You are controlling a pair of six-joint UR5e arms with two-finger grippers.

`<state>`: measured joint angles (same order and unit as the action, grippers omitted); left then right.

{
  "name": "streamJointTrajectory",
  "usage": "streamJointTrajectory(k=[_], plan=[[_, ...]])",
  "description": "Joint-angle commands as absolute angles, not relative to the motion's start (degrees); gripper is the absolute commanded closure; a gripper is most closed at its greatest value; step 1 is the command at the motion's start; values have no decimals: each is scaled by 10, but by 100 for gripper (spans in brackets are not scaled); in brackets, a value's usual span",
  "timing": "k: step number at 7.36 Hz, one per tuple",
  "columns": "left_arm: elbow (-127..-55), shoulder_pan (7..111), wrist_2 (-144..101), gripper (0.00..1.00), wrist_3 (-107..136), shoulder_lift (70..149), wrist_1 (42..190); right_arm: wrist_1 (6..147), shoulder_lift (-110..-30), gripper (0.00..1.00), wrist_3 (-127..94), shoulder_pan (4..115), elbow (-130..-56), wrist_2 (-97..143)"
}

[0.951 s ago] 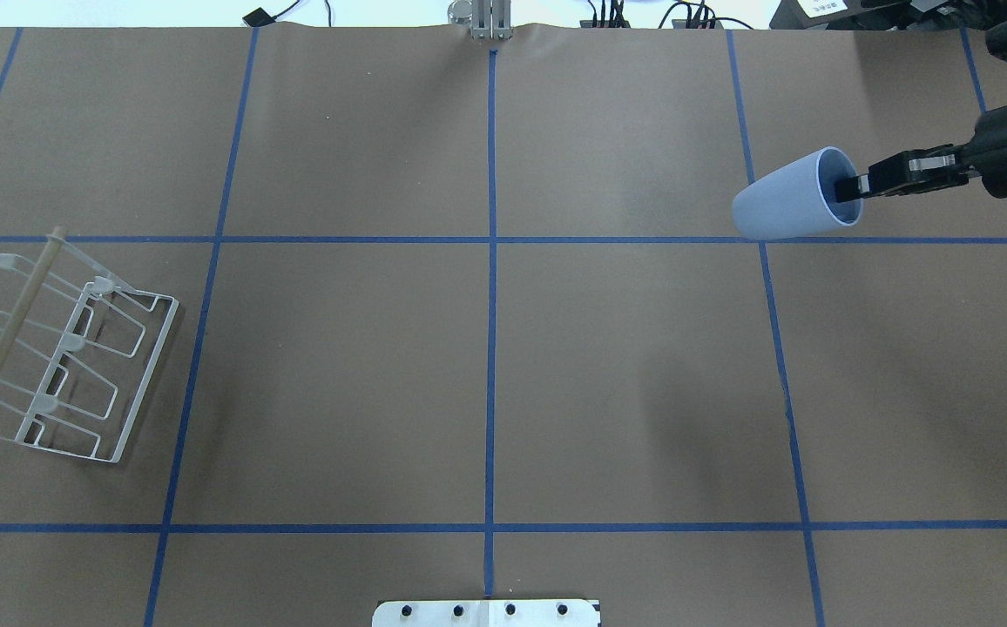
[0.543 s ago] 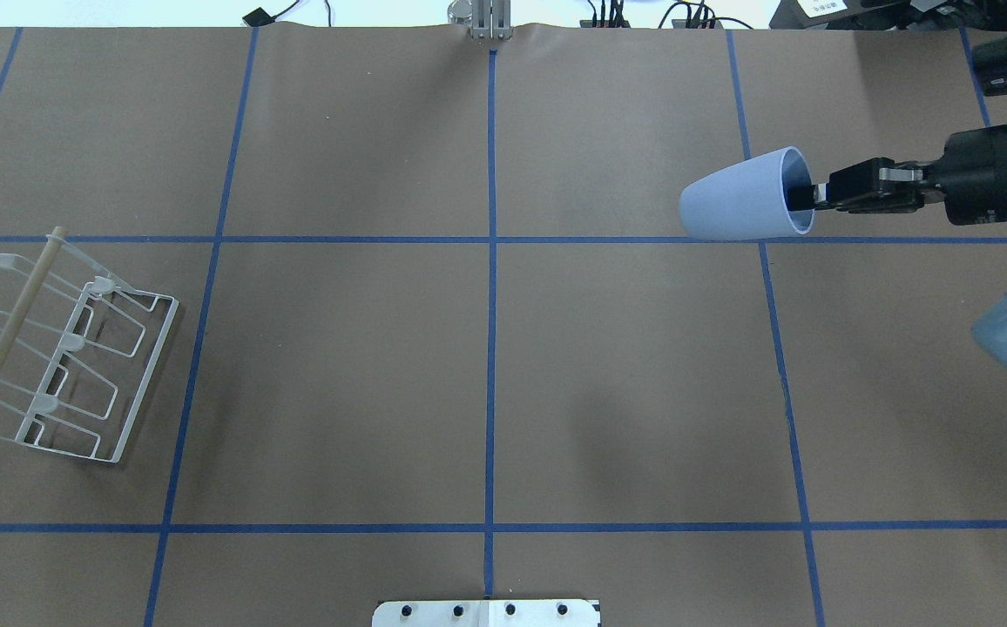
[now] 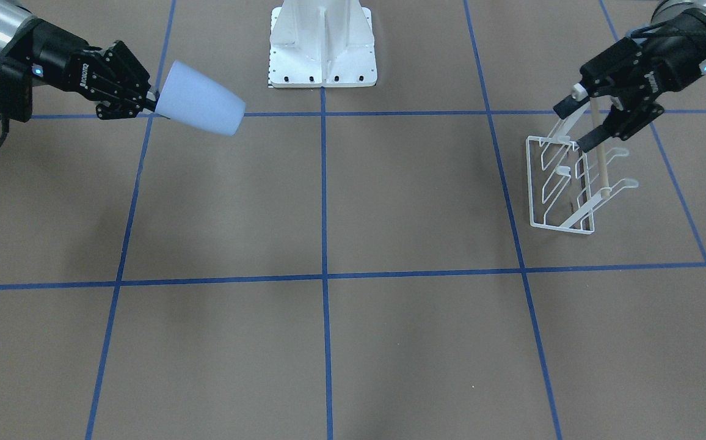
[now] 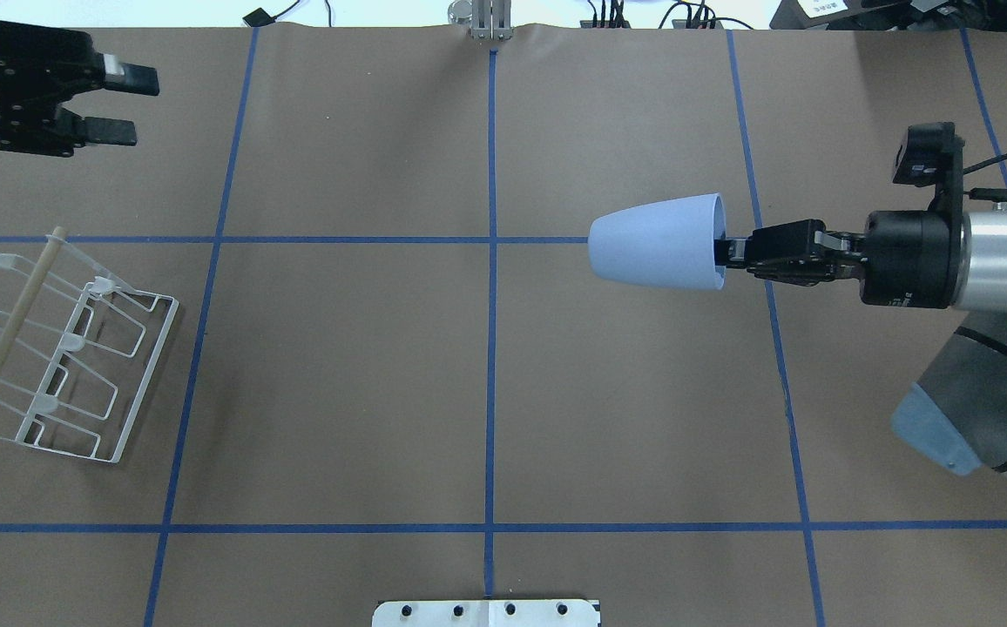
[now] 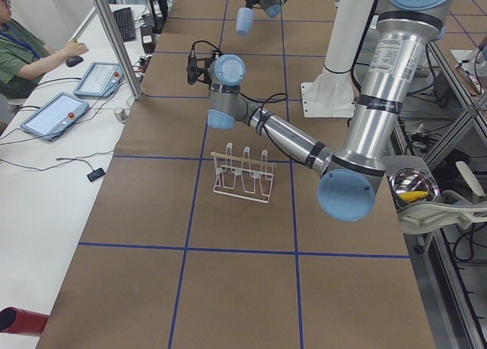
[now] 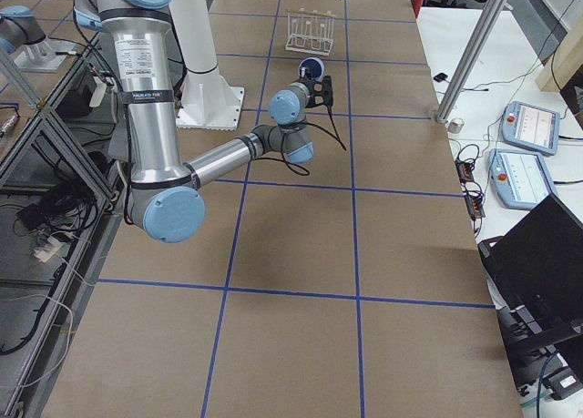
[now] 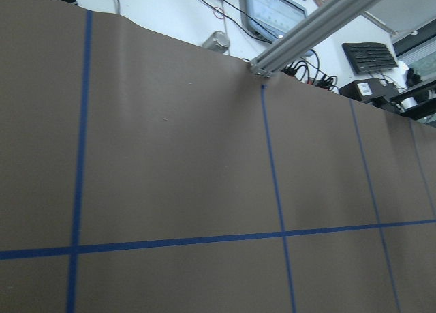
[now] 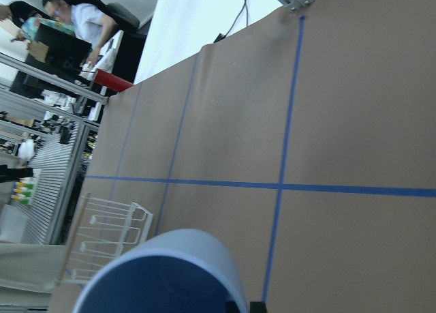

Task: Hang cup on cup holder
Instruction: 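Lift the cup with the right gripper and carry it toward the table center, then hold the cup out with the right gripper while the left gripper approaches it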

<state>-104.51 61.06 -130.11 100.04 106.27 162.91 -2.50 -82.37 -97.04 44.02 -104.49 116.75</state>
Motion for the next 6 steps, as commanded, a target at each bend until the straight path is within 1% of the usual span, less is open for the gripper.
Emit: streamJointTrajectory(k=[1,3,4,6], plan=[[-1063,492,-1138,2,1123,1101,1687,-64,-800,100,-1000,400,-1044,1124],[-1086,406,-1040,2,1170,1125,1689,-65,-767,100,-1026,380,-1049,1095],[-1086,399,-1021,2,1208,1143,1688,-76,-759,100,-1027,365,-1050,1075],[-1092,393,-1020,2,1212,1145,1688,-98,-748,100,-1027,352,-1050,1058]])
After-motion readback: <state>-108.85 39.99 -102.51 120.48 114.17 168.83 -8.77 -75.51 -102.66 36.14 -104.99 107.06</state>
